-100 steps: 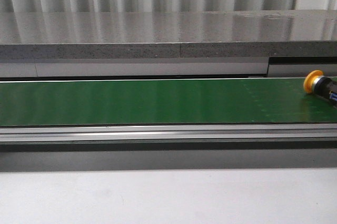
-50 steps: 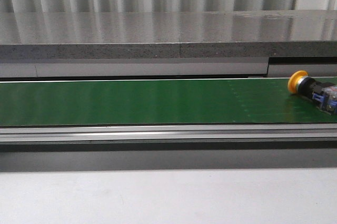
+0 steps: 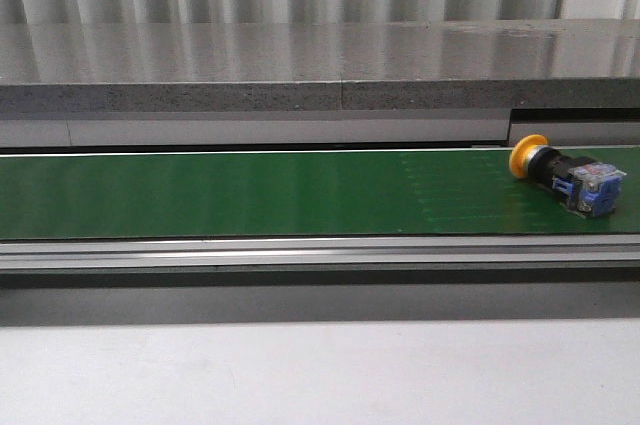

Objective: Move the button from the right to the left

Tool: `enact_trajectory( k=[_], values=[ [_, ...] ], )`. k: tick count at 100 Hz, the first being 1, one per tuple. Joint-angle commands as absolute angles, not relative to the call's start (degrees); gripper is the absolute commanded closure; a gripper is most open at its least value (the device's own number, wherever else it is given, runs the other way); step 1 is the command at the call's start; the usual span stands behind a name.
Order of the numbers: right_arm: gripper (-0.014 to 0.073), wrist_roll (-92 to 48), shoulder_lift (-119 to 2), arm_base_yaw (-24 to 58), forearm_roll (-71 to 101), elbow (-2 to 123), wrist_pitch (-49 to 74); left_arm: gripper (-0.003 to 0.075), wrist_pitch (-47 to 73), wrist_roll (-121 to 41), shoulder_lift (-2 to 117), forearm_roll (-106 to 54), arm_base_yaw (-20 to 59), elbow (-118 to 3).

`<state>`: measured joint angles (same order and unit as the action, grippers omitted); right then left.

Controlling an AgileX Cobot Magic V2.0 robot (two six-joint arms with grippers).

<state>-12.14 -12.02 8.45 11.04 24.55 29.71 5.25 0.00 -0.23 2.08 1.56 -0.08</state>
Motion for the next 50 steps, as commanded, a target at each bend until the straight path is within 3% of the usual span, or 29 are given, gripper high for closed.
enact_trajectory(
  k=[1, 23, 50],
  values=[
    [0.066, -12.8, -12.5, 8.6, 11.6, 25.8, 25.2, 0.074, 0.0, 0.0, -2.3, 1.6, 1.6, 1.3],
    [0.066, -12.8, -12.5, 8.6, 11.6, 25.8, 25.1, 0.074, 0.0, 0.0, -1.9, 3.8, 1.6, -1.1],
    [0.066, -12.8, -12.5, 8.6, 11.6, 25.8, 25.1, 0.074, 13.9, 0.3, 7.4, 4.0, 1.6, -14.7]
  ],
)
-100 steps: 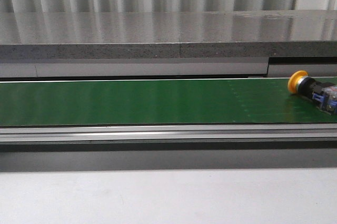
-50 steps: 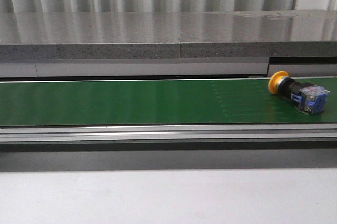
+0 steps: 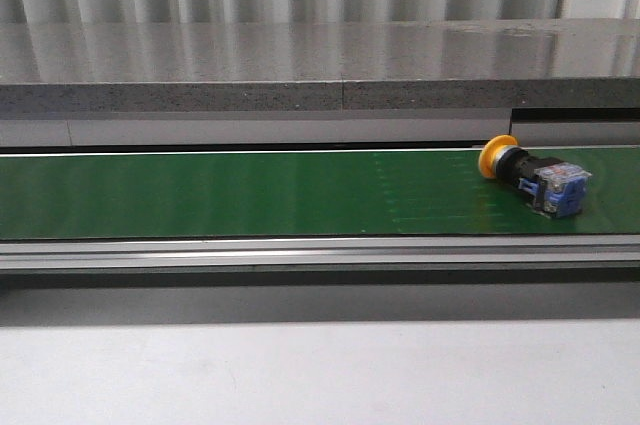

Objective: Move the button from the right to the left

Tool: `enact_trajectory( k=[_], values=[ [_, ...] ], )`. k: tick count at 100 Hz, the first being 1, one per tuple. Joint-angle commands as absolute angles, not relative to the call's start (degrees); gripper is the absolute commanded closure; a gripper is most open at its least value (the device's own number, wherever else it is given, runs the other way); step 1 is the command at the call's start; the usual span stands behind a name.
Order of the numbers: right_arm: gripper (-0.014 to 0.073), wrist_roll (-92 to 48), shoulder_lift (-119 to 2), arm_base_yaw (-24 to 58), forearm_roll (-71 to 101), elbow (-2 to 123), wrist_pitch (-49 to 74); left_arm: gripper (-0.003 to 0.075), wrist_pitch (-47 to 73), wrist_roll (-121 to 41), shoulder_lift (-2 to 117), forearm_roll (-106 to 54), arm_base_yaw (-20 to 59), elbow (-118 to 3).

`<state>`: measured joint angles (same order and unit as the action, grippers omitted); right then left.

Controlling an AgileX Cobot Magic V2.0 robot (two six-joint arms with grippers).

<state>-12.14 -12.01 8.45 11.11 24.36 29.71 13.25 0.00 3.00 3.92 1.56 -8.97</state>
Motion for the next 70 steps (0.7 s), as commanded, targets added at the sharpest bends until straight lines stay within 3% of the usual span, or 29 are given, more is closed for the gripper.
enact_trajectory(
  k=[1, 21, 28, 47, 55, 70],
  values=[
    [0.066, -12.8, -12.5, 8.6, 11.6, 25.8, 25.1, 0.074, 14.3, 0.3, 7.8, 4.0, 1.6, -15.5],
    [0.066, -12.8, -12.5, 8.6, 11.6, 25.8, 25.1, 0.072, 26.7, 0.3, 19.3, 1.2, 1.6, -24.6],
    [0.066, -12.8, -12.5, 8.6, 11.6, 25.8, 25.1, 0.0652, 27.2, 0.3, 22.1, 1.1, 1.6, -25.7],
    [0.066, -12.8, -12.5, 8.6, 11.6, 25.8, 25.1, 0.0374, 21.6, 0.3, 25.0, 1.4, 1.6, -26.1],
    [0.066, -12.8, -12.5, 8.6, 11.6, 25.8, 25.1, 0.033, 20.1, 0.3, 25.2, 2.0, 1.6, -26.1],
    [0.066, -12.8, -12.5, 8.6, 11.6, 25.8, 25.1, 0.0329, 18.6, 0.3, 25.6, 2.0, 1.6, -26.5]
  ],
)
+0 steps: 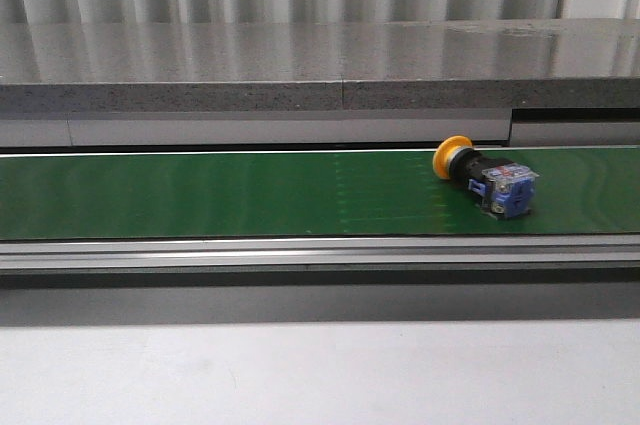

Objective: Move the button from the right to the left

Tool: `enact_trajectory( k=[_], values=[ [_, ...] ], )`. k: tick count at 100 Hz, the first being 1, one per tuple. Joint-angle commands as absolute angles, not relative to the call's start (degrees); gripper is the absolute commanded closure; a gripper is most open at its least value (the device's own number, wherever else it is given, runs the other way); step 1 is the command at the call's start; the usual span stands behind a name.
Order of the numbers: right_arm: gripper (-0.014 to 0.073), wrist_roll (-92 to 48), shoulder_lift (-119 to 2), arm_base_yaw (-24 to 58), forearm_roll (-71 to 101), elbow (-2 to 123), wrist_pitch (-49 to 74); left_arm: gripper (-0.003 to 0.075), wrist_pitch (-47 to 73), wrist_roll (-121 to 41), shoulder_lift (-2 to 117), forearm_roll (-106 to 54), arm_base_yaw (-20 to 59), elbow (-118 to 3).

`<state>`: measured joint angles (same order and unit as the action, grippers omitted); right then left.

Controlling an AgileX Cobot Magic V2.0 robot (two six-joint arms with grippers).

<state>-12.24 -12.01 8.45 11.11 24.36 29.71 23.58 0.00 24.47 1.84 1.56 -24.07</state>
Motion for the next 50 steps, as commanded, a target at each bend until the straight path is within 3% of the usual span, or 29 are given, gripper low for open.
enact_trajectory(
  k=[1, 21, 38, 50],
  values=[
    [0.066, -12.8, -12.5, 8.6, 11.6, 25.8, 25.1, 0.0329, 18.7, 0.3, 25.7, 2.0, 1.6, -26.7],
    [0.066, -12.8, -12.5, 8.6, 11.6, 25.8, 25.1, 0.0319, 26.7, -4.3, 31.1, 1.2, 1.6, -32.0],
    [0.066, -12.8, -12.5, 8.6, 11.6, 25.8, 25.1, 0.0129, 29.6, -4.4, 37.7, -1.0, 1.6, -37.6],
    [0.066, -12.8, -12.5, 8.6, 11.6, 25.8, 25.1, 0.0113, 30.7, -4.6, 42.6, -5.0, 1.7, -41.8]
  ],
)
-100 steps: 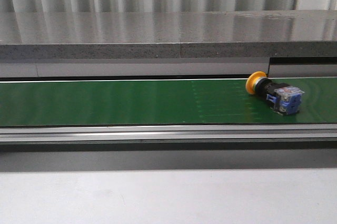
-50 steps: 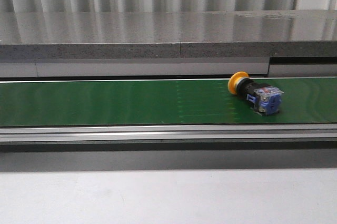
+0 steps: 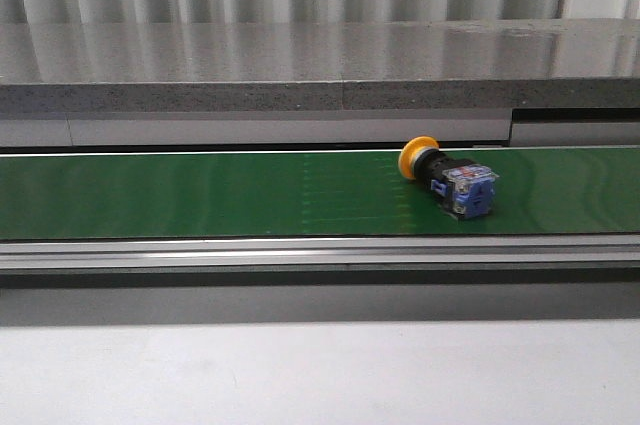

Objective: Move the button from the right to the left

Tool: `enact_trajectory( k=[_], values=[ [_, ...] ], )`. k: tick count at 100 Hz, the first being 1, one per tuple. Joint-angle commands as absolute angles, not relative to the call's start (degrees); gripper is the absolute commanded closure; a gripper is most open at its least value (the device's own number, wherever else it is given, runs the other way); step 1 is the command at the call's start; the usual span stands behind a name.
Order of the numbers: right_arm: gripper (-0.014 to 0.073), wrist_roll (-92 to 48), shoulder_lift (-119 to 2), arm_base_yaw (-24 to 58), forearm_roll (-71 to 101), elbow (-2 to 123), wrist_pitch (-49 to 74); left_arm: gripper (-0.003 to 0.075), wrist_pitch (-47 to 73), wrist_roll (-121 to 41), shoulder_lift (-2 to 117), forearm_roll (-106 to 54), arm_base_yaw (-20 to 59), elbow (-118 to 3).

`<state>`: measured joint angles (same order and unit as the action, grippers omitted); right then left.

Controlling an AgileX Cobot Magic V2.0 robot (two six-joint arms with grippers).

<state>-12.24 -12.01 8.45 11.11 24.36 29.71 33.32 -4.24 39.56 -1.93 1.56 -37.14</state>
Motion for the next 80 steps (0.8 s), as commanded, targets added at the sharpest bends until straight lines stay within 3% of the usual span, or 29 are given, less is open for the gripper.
enact_trajectory(
  k=[1, 33, 55, 80],
  values=[
    [0.066, -12.8, -12.5, 8.6, 11.6, 25.8, 25.1, 0.0113, 31.3, -4.8, 42.9, -5.1, 1.7, -42.1],
    [0.066, -12.8, -12.5, 8.6, 11.6, 25.8, 25.1, 0.0113, 38.3, -4.9, 61.6, -7.1, 13.4, -56.3],
    [0.066, -12.8, -12.5, 8.6, 11.6, 25.8, 25.1, 0.0113, 43.0, 9.3, 74.2, -2.7, 23.3, -65.6],
    [0.066, -12.8, -12.5, 8.6, 11.6, 25.8, 25.1, 0.0113, 47.1, 11.7, 86.7, -5.8, 31.4, -76.0]
  ],
)
